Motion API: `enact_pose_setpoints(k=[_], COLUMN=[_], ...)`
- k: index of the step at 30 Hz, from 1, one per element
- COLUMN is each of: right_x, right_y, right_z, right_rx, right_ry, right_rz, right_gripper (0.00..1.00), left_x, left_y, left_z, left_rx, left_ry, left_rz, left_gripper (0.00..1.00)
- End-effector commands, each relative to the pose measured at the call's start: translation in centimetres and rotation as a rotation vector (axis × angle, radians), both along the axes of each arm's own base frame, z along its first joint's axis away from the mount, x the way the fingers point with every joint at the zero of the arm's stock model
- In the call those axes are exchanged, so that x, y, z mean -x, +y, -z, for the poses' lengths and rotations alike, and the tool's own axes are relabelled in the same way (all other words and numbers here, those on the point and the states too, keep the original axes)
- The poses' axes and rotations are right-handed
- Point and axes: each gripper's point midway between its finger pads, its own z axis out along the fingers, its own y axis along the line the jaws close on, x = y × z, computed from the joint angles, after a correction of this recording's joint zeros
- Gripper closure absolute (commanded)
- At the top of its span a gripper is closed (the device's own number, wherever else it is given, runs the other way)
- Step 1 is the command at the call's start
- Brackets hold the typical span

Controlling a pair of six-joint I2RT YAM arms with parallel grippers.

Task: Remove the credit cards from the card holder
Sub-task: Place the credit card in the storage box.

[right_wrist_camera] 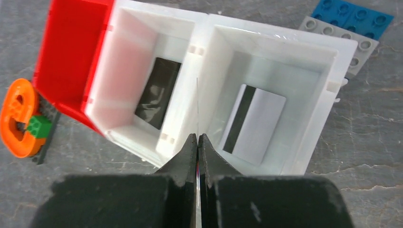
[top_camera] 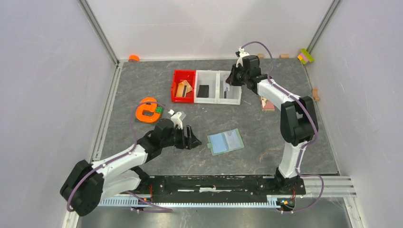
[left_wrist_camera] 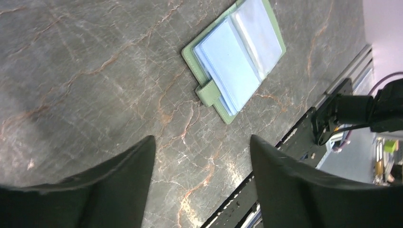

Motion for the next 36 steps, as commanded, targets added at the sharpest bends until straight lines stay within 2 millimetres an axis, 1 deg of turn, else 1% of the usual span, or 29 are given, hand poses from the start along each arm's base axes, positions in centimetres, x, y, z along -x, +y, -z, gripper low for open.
enact_pose_setpoints(k=[1,2,3,5,6,7,8,9,10,11,12,14,16,18,19,20,22,23,24,25,26,28,29,30,31,32,33,36], right_x=[-1.9,-2.1,-2.4,-2.5,-2.6,-2.6,-2.8,-2.9,-3.1,-3.3,-3.5,-3.8,-3.7,-3.0,-2.6,-2.2,-0.8,0.2,1.3,2.4,4.0,6.7,8.1,9.2,10.4,11.3,12.1,14.2], right_y=[-1.0,-1.0,-0.9,-0.6,-0.4,-0.3,-0.1,0.0,0.2,0.1,-0.1,-0.6,-0.9,-0.9,-1.0,-1.1,-1.6,-1.7,-1.7,-1.8,-1.8,-2.3,-2.6,-2.9,-3.2,-3.6,-3.9,-5.3], right_z=[0.8,1.4,1.7,3.0,3.6,4.1,4.4,4.9,4.9,5.0,5.0,4.1,2.6,0.1,-0.7,-2.0,-3.4,-4.2,-4.3,-5.3,-5.4,-6.1,-5.9,-6.7,-7.1,-6.8,-7.4,-7.5], right_rx=[0.072,0.075,0.076,0.072,0.067,0.064,0.055,0.052,0.049,0.058,0.068,0.09,0.095,0.086,0.088,0.093,0.104,0.103,0.103,0.092,0.089,0.073,0.064,0.046,0.037,0.04,0.033,0.026], right_ry=[-0.024,-0.015,-0.011,0.013,0.021,0.03,0.032,0.039,0.04,0.043,0.042,0.021,-0.012,-0.068,-0.086,-0.113,-0.137,-0.151,-0.155,-0.181,-0.196,-0.244,-0.26,-0.295,-0.319,-0.326,-0.349,-0.368], right_rz=[0.048,0.051,0.048,0.04,0.039,0.039,0.034,0.029,0.027,0.031,0.039,0.059,0.062,0.052,0.044,0.039,0.039,0.031,0.022,0.013,-0.002,-0.012,-0.018,-0.023,-0.025,-0.026,-0.027,0.017], right_gripper=[0.98,0.98,0.98,0.97,0.97,0.96,0.95,0.91,0.83,0.73,0.66,0.59,0.58,0.58,0.58,0.58,0.54,0.53,0.51,0.46,0.41,0.3,0.26,0.21,0.15,0.06,0.02,0.02], left_x=[-1.2,-1.5,-1.8,-2.4,-2.4,-2.2,-2.0,-1.5,-1.2,-1.1,-0.9,-0.8,-0.7,-0.6,-0.6,-0.6,-0.7,-0.7,-0.7,-0.8,-0.7,-0.6,-0.5,-0.4,-0.2,-0.2,-0.1,0.0], left_y=[1.3,2.1,2.8,4.6,5.7,5.9,5.4,4.6,4.2,4.0,3.8,3.5,3.1,2.5,2.3,2.1,1.9,1.7,1.6,1.5,1.2,0.7,0.4,0.1,-0.3,-0.5,-0.9,-1.7], left_z=[-1.9,-2.0,-2.3,-2.5,-2.1,-2.1,-2.8,-3.4,-3.9,-4.0,-3.9,-3.2,-2.5,-2.1,-2.0,-2.0,-1.9,-1.8,-1.6,-1.5,-1.3,-0.9,-0.7,-0.5,-0.4,-0.3,-0.3,-0.2], left_rx=[0.039,0.032,0.032,0.02,0.002,0.009,0.04,0.083,0.109,0.12,0.122,0.092,0.056,0.038,0.035,0.042,0.049,0.053,0.053,0.054,0.053,0.053,0.053,0.057,0.062,0.064,0.071,0.062], left_ry=[-0.134,-0.147,-0.161,-0.171,-0.157,-0.162,-0.195,-0.215,-0.226,-0.222,-0.211,-0.178,-0.137,-0.109,-0.101,-0.1,-0.091,-0.086,-0.078,-0.07,-0.059,-0.04,-0.032,-0.029,-0.028,-0.025,-0.028,-0.032], left_rz=[-0.096,-0.141,-0.191,-0.303,-0.358,-0.361,-0.318,-0.263,-0.236,-0.227,-0.217,-0.19,-0.166,-0.137,-0.13,-0.125,-0.13,-0.132,-0.134,-0.135,-0.132,-0.125,-0.125,-0.124,-0.122,-0.125,-0.124,-0.118], left_gripper=[0.11,0.02,0.0,0.0,0.0,0.0,0.0,0.0,0.0,0.0,0.0,0.01,0.02,0.02,0.02,0.02,0.02,0.02,0.02,0.02,0.03,0.03,0.04,0.04,0.04,0.05,0.05,0.05])
